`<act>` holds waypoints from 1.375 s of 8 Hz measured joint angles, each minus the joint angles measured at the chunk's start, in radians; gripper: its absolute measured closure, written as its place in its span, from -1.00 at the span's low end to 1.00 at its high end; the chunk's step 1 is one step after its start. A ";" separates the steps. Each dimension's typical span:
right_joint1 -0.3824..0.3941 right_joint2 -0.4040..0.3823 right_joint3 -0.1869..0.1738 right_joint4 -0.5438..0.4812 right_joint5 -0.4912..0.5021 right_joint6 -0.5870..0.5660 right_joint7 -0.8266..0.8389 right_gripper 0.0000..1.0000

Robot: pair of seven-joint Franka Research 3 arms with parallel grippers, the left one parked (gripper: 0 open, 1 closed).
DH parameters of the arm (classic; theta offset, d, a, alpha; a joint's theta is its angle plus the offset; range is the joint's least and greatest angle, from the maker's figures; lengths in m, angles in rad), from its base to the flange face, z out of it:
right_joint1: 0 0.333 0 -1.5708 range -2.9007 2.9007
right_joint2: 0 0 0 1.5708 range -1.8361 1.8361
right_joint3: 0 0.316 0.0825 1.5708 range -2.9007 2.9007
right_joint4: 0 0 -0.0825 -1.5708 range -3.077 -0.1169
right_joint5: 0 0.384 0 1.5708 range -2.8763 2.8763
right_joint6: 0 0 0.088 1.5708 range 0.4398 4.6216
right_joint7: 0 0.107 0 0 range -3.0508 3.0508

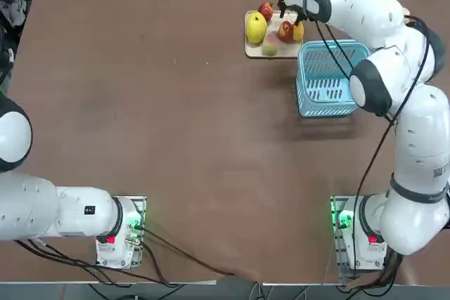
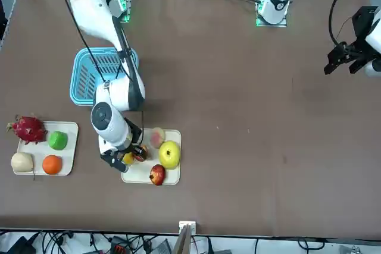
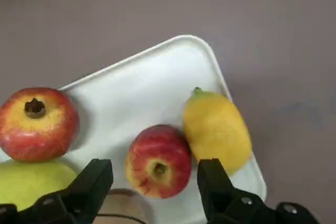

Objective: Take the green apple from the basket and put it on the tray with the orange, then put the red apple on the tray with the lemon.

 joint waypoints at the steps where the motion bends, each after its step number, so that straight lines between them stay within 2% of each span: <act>1: -0.003 -0.031 -0.027 0.019 -0.001 -0.065 -0.002 -0.98; 3: -0.007 -0.120 -0.100 0.054 -0.002 -0.221 -0.083 -0.99; 5: -0.011 -0.218 -0.180 0.059 -0.003 -0.348 -0.247 -0.99; 8: -0.014 -0.308 -0.303 0.059 -0.003 -0.460 -0.513 -0.99; 10: -0.014 -0.367 -0.354 0.057 -0.008 -0.527 -0.653 -0.99; 11: -0.015 -0.400 -0.360 0.054 -0.020 -0.545 -0.692 -0.99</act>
